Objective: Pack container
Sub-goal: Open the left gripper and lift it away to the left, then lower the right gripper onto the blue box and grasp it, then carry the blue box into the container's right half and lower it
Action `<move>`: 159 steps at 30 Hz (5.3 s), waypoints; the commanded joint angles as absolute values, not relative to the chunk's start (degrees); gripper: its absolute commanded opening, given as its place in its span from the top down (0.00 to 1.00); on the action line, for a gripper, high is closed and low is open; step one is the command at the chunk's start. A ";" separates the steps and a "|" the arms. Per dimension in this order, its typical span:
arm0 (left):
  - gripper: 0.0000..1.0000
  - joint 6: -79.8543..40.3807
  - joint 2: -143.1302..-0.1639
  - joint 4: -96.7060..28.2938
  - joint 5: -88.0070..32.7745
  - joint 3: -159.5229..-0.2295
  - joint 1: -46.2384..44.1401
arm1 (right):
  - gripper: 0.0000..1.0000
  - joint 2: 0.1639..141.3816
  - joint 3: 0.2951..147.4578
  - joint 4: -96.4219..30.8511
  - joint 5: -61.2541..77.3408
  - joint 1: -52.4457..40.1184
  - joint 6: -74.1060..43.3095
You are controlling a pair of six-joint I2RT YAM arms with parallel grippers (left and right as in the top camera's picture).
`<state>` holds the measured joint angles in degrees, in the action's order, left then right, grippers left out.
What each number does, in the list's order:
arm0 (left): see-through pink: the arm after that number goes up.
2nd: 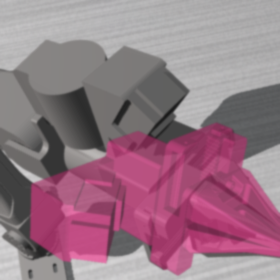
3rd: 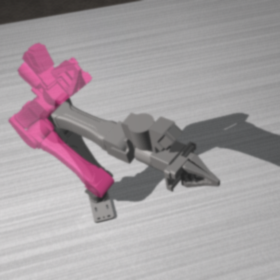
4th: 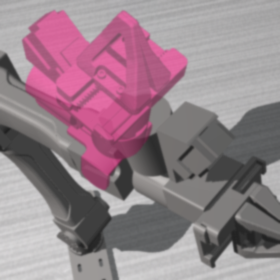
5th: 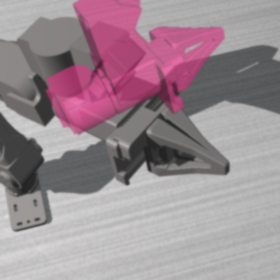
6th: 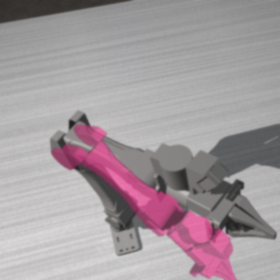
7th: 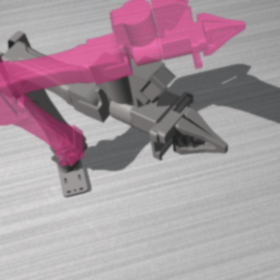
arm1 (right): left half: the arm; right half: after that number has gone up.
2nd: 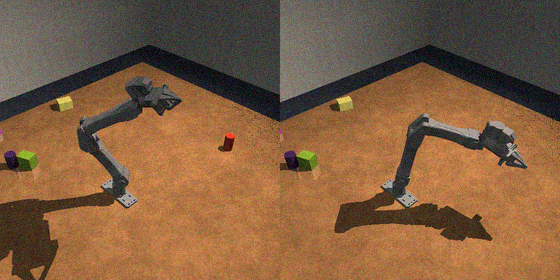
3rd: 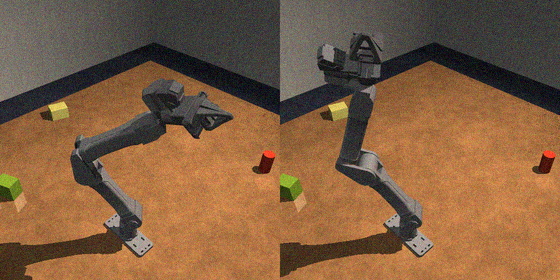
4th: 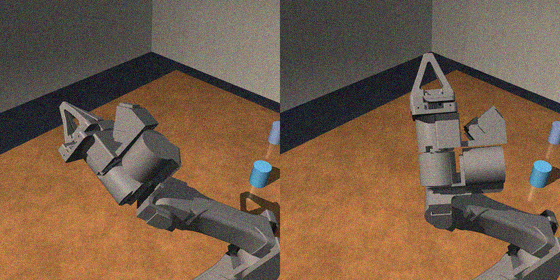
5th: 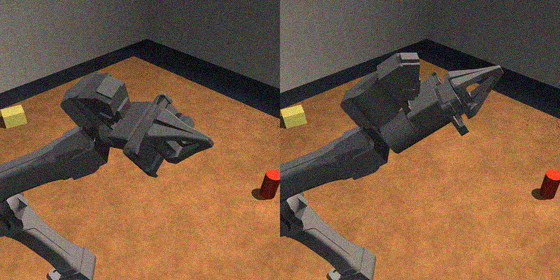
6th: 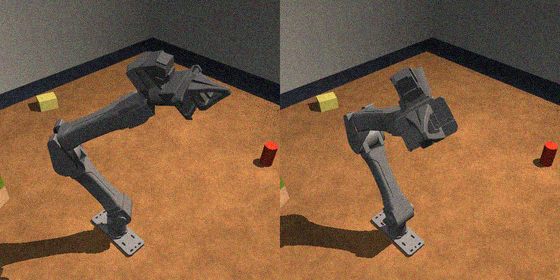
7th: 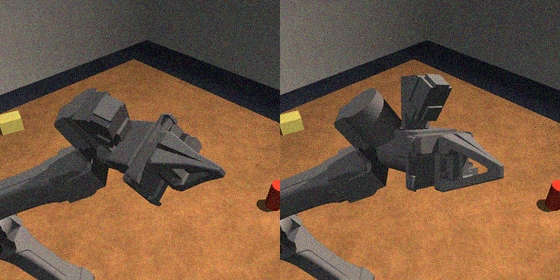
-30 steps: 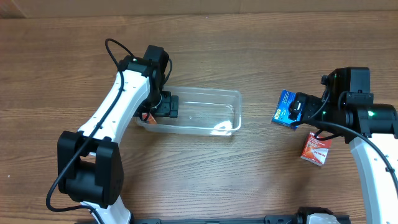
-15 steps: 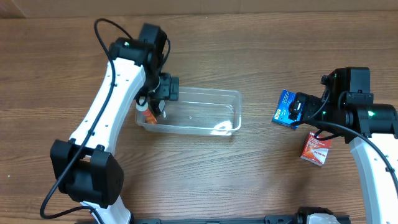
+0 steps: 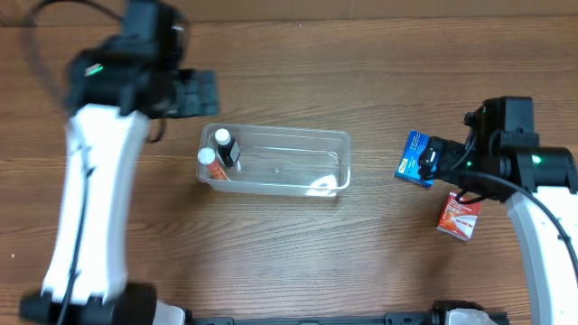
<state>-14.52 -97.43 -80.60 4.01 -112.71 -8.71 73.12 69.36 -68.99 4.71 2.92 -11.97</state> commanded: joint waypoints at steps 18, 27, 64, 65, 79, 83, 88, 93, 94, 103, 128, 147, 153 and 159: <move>0.00 -11.73 -88.64 -79.92 -6.04 -111.68 13.47 | 0.00 110.17 89.43 -69.52 0.93 3.07 -15.29; 0.00 -11.73 -88.92 -79.94 -6.09 -111.68 13.47 | 0.00 117.43 89.32 -68.88 0.82 3.09 -15.29; 0.00 -11.31 -88.92 -80.12 -7.11 -111.68 13.47 | 0.31 120.64 85.97 -65.32 0.56 3.07 -15.05; 0.00 -11.31 -88.92 -80.09 -7.11 -111.68 13.47 | 0.32 120.55 86.17 -65.76 0.73 3.07 -15.05; 0.00 -11.31 -88.92 -79.72 -7.09 -111.68 13.47 | 0.36 108.77 96.57 -77.52 3.99 -0.45 -15.00; 0.00 -11.31 -88.92 -79.75 -7.09 -111.68 13.47 | 0.36 99.04 97.06 -77.73 4.80 -6.11 -15.29; 0.00 -11.31 -88.92 -79.77 -7.09 -111.68 13.47 | 0.36 89.60 97.06 -75.44 4.80 -17.08 -17.74; 0.00 -11.29 -88.92 -80.16 -7.07 -111.68 13.47 | 0.36 89.36 96.12 -74.02 4.82 -26.83 -21.67; 0.00 -11.27 -88.92 -80.18 -7.07 -111.68 13.47 | 0.36 89.76 95.26 -72.86 4.75 -28.67 -22.41; 0.00 -11.29 -88.92 -80.51 -7.09 -111.68 13.47 | 0.36 97.06 90.19 -66.19 4.80 -33.10 -23.03; 0.00 -11.29 -88.92 -80.73 -7.09 -111.68 13.47 | 0.35 106.87 90.04 -63.31 4.49 -32.99 -23.99; 0.00 -11.29 -88.92 -80.75 -7.09 -111.68 13.47 | 0.35 106.87 89.93 -65.93 2.11 -32.99 -27.05; 0.00 -11.29 -88.92 -80.75 -7.09 -111.68 13.47 | 0.34 106.87 86.46 -62.70 1.15 -32.99 -27.09; 0.00 -11.29 -88.92 -80.58 -7.09 -111.68 13.47 | 0.34 106.87 83.50 -60.55 1.13 -32.99 -27.05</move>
